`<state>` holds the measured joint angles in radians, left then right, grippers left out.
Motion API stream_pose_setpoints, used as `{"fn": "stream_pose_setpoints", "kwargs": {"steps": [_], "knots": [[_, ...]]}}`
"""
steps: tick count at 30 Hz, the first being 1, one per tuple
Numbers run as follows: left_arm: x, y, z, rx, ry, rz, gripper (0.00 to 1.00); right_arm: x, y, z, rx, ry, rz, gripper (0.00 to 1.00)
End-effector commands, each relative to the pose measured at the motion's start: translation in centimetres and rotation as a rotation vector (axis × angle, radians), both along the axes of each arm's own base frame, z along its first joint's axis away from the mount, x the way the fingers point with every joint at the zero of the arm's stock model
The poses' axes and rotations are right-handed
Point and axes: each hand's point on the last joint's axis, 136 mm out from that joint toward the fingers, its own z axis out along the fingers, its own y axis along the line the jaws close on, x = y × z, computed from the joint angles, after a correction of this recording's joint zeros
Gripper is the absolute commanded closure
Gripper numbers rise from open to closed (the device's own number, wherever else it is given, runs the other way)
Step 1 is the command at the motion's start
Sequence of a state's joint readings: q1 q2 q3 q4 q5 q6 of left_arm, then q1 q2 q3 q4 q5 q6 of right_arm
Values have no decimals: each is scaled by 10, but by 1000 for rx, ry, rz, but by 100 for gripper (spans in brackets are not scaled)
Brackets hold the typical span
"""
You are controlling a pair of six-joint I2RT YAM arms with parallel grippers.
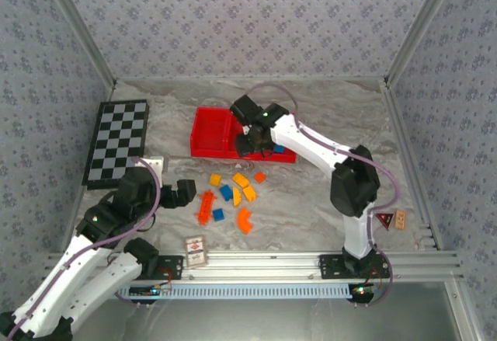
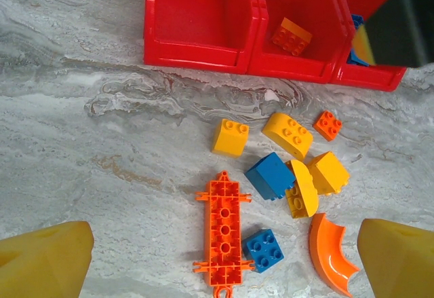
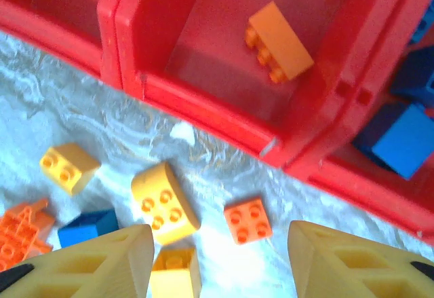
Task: Sort the legos into containers by color
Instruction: Place the lego in the container, then pick up the lego from the center of the table.
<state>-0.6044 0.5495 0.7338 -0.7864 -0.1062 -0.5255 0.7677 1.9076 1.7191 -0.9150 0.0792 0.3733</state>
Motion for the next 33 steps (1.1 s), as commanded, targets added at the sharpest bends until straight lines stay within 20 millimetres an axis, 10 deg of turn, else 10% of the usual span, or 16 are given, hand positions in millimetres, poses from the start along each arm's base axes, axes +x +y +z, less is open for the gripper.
{"fn": "stream_pose_setpoints", "kwargs": {"steps": [1, 15, 33], "knots": [[-1, 2, 0, 3, -4, 12, 0, -20, -12, -3, -28, 3, -11, 42], [-1, 2, 0, 3, -4, 10, 0, -78, -4, -55, -74, 123, 63, 37], [-1, 3, 0, 7, -7, 14, 0, -86, 7, -98, -116, 220, 91, 42]]}}
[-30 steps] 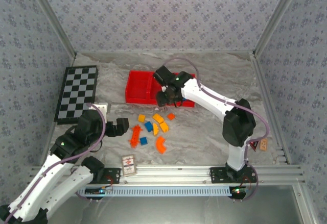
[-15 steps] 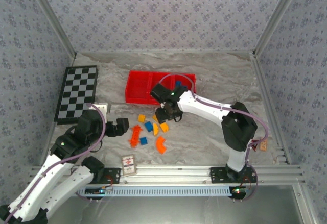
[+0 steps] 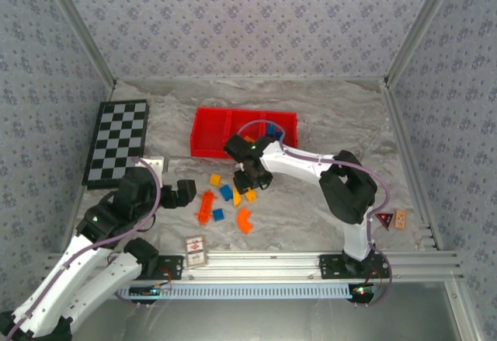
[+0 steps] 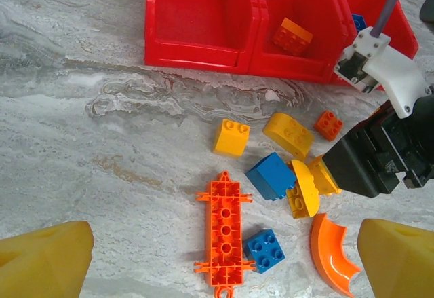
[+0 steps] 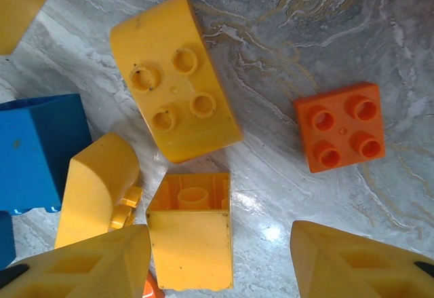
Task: Sort the legos into containers by color
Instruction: Pick up the lego from the center of the table.
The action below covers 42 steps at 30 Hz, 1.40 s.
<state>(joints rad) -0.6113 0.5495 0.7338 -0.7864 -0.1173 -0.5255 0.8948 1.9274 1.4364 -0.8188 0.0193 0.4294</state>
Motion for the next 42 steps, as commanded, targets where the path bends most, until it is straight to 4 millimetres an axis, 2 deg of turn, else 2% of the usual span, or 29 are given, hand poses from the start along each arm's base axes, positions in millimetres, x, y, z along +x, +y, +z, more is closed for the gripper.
{"fn": "stream_pose_setpoints", "kwargs": {"steps": [1, 13, 21, 27, 34, 42], "knots": [[-1, 2, 0, 1, -2, 11, 0, -5, 1, -7, -16, 27, 3, 43], [0, 3, -1, 7, 1, 14, 0, -14, 3, -17, -45, 58, 30, 46], [0, 2, -2, 7, 2, 12, 0, -16, 6, -16, -48, 58, 48, 46], [-1, 2, 0, 4, 0, 13, 0, -22, 1, -24, -61, 97, 43, 46], [-1, 2, -1, 5, 1, 13, 0, -22, -2, -24, -60, 99, 30, 48], [-1, 3, -1, 5, 2, 16, 0, -20, -19, -28, -76, 116, -26, 49]]}}
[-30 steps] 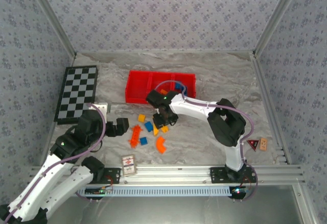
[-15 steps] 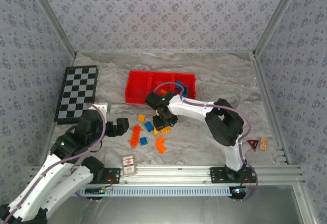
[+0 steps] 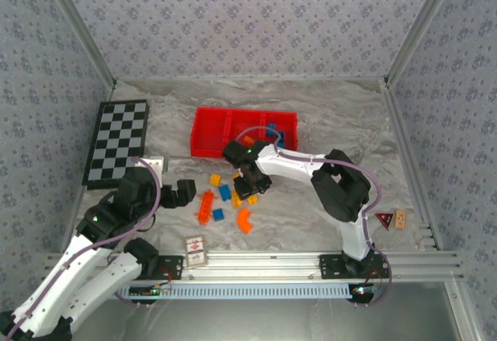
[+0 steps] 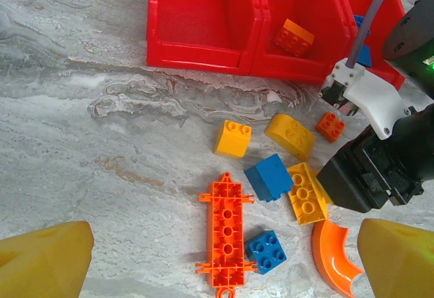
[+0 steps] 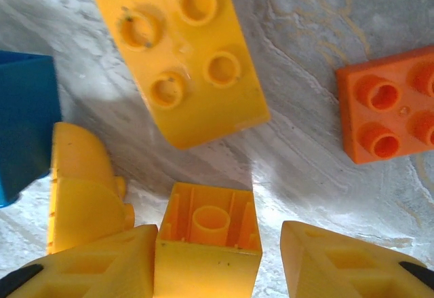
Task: Sort the legos into containers by color
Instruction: Pick up the lego from the center of the table, then place the lego in the container.
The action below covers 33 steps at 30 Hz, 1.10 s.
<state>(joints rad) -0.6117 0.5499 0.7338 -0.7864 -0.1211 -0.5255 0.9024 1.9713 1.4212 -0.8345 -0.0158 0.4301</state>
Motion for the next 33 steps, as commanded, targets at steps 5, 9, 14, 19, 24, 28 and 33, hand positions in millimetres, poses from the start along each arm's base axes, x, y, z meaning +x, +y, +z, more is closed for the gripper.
{"fn": "stream_pose_setpoints", "kwargs": {"steps": [5, 9, 14, 19, 24, 28, 33], "knots": [[-1, 2, -1, 2, 2, 12, 0, -3, -24, -4, -49, 32, -56, 52], [-1, 2, -1, 2, 1, 13, 0, -2, -25, 0, -48, 22, -64, 55], [-1, 2, -1, 2, 2, 13, 0, 5, -22, 15, -28, -21, -67, 65], [0, 3, -1, 7, 1, 16, 0, 21, -13, 48, 30, -114, -62, 67], [2, 8, -1, 27, -5, 42, 0, 52, 7, 91, 144, -250, -62, 70], [3, 11, -1, 40, -5, 54, 0, 87, 37, 123, 324, -334, -84, 70], [3, 12, -1, 48, -5, 59, 0, 134, 80, 152, 570, -383, -85, 71]]}}
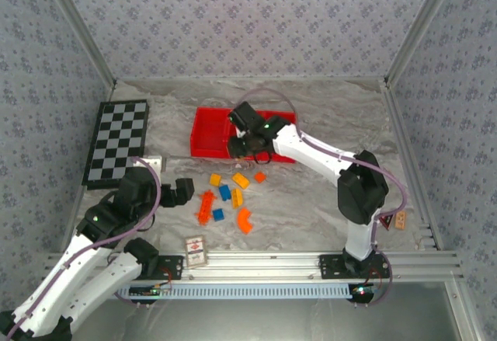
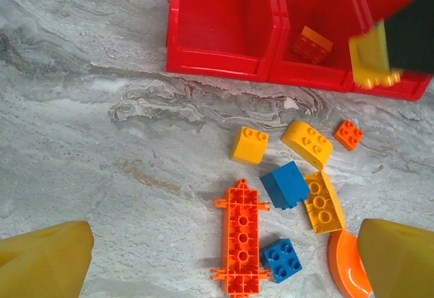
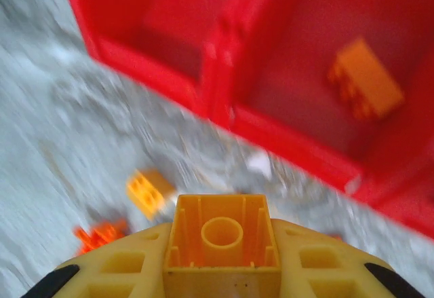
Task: Sort the legos into containers by color
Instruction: Place the lego in the container, then pick up the lego from the center of the table.
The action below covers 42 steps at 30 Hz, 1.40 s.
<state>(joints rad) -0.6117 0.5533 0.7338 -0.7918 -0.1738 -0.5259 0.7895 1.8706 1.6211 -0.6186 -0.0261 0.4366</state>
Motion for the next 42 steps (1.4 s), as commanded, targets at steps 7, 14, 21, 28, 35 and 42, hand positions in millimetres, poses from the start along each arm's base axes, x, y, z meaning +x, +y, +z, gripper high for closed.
{"fn": "stream_pose_setpoints", "kwargs": {"steps": [7, 14, 21, 28, 35, 42], "knots": [[-1, 6, 2, 15, -3, 22, 0, 73, 79, 20, 311, -115, 90, 74], [-1, 6, 3, 10, -11, 21, 0, 108, 110, 0, 346, -155, 92, 73], [-2, 6, 4, 4, -17, 19, 0, 122, 115, -20, 318, -114, 75, 56], [-2, 6, 4, 5, -17, 21, 0, 119, 105, -9, 287, -123, 72, 46], [-2, 6, 3, 6, -13, 23, 0, 100, 90, 17, 261, -138, 78, 45], [-2, 5, 2, 2, -10, 20, 0, 58, 43, 30, 162, -169, 70, 41]]}}
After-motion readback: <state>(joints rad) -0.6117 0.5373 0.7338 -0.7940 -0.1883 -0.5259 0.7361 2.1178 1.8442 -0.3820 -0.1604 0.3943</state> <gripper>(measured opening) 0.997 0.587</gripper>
